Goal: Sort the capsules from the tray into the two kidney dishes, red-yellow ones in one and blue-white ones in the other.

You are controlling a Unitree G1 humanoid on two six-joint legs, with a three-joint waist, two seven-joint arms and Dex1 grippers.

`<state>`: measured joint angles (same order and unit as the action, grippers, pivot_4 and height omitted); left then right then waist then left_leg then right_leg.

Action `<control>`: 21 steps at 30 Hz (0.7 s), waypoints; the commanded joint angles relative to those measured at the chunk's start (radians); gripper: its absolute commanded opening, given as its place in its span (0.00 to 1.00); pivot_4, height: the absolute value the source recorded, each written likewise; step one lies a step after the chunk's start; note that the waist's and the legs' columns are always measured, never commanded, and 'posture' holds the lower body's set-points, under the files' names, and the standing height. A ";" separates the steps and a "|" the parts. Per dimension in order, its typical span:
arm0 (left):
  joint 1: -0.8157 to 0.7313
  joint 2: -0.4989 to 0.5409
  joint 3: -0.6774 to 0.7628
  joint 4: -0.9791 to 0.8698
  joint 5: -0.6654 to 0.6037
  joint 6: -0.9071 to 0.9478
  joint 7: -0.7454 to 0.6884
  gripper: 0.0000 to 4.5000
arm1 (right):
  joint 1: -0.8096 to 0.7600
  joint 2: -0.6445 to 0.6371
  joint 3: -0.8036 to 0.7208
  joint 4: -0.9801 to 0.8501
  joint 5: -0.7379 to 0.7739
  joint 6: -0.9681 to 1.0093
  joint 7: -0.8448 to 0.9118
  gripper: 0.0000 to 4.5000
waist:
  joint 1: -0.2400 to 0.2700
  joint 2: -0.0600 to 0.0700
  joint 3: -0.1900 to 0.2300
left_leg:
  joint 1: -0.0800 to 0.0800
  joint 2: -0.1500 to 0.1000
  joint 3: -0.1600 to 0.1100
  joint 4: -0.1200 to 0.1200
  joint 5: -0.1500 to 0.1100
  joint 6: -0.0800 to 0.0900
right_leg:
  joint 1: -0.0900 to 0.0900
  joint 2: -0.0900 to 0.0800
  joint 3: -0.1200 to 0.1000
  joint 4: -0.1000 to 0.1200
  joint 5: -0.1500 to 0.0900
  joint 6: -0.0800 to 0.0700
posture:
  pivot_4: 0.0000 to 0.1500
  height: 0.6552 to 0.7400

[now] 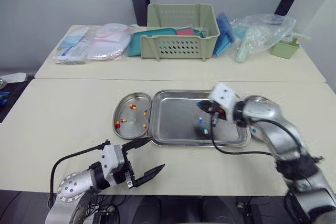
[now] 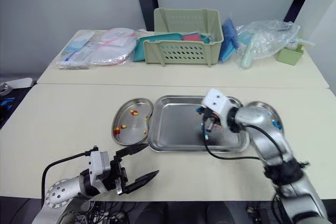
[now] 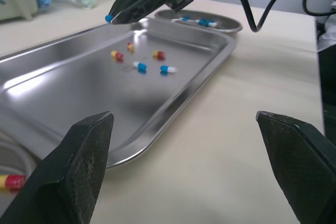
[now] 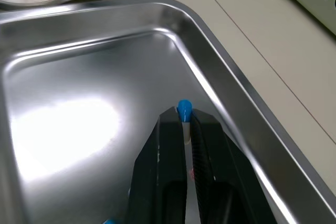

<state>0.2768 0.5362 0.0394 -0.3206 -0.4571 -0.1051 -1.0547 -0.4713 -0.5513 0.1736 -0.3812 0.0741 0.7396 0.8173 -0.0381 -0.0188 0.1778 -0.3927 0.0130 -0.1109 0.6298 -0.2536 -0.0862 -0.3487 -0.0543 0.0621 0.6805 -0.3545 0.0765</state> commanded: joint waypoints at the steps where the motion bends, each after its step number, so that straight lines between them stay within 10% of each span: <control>1: -0.029 0.006 -0.004 0.025 -0.029 -0.049 -0.063 1.00 | 0.116 -0.036 -0.185 -0.219 0.081 0.139 -0.032 0.01 | 0.006 0.000 0.000 | 0.000 0.000 0.000 0.000 0.000 0.000 | 0.000 0.000 0.000 0.000 0.000 0.000 | 1.00 1.00; 10: -0.087 -0.021 -0.029 0.079 -0.080 -0.069 -0.154 1.00 | 0.476 -0.107 -0.564 -0.398 0.145 0.277 -0.085 0.01 | 0.004 0.000 0.000 | 0.000 0.000 0.001 0.000 0.000 0.000 | 0.000 0.000 0.001 0.000 0.000 0.000 | 1.00 1.00; 21: -0.128 -0.029 -0.046 0.055 -0.095 -0.030 -0.150 1.00 | 0.525 -0.108 -0.668 -0.315 0.148 0.316 -0.220 0.07 | 0.004 0.001 0.000 | 0.003 0.000 0.002 0.000 0.000 0.000 | 0.003 0.000 0.001 0.000 0.000 0.000 | 1.00 1.00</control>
<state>0.1473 0.5118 0.0036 -0.2273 -0.5312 -0.1368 -1.2098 0.0657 -0.6584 -0.4609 -0.6834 0.2202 1.0514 0.6285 -0.0345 -0.0180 0.1777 -0.3898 0.0128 -0.1091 0.6299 -0.2535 -0.0860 -0.3453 -0.0539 0.0634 0.6805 -0.3545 0.0766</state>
